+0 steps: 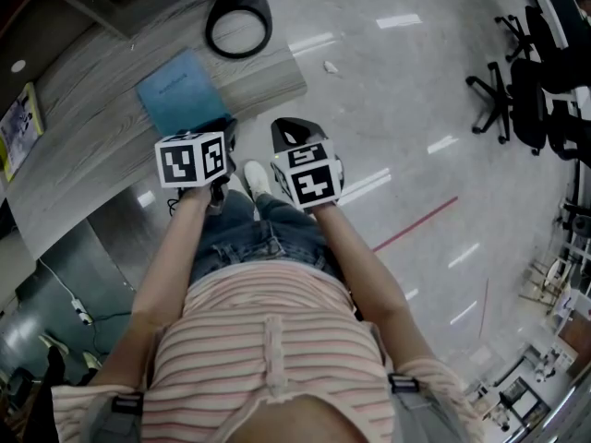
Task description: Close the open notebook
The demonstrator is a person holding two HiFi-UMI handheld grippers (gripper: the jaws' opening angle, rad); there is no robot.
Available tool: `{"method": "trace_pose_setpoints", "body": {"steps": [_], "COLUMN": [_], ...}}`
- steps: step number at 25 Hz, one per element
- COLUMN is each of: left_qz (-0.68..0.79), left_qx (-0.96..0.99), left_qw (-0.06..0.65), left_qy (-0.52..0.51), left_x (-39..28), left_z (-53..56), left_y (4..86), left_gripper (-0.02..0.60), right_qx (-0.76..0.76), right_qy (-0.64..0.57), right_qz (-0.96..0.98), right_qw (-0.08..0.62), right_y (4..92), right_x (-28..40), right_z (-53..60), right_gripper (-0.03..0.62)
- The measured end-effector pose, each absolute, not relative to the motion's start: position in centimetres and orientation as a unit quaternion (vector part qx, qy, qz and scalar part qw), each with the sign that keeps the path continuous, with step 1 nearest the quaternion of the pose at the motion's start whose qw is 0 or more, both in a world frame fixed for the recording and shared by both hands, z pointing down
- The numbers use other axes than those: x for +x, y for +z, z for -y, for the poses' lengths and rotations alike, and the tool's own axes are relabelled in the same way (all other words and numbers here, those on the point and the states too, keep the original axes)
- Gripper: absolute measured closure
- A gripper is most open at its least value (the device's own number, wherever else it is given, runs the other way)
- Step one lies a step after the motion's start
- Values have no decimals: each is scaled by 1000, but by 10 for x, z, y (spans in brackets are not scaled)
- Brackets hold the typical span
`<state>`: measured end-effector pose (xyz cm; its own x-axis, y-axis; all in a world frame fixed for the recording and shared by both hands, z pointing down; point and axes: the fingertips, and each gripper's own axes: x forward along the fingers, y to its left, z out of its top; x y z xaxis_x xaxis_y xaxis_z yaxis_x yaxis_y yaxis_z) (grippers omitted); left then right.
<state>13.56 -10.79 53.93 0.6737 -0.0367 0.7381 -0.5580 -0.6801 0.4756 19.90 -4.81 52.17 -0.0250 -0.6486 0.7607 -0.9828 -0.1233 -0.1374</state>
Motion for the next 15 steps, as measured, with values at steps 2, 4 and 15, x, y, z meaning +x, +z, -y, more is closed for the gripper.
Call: {"method": "trace_pose_setpoints", "body": {"steps": [2, 4, 15], "left_qz": [171, 166, 173], "left_qx": [843, 845, 867], "left_qw": [361, 361, 349], "left_qy": [360, 358, 311], "left_x": [137, 137, 130], "left_z": [106, 104, 114], "left_y": [537, 535, 503], "left_gripper": [483, 477, 469], "right_qx": [660, 662, 672], "right_qy": [357, 354, 319], "right_qz": [619, 618, 631], "right_qw": [233, 234, 220], "right_y": [520, 517, 490], "right_x": [200, 200, 199], "right_z": [47, 46, 56], "right_gripper": [576, 576, 576]}}
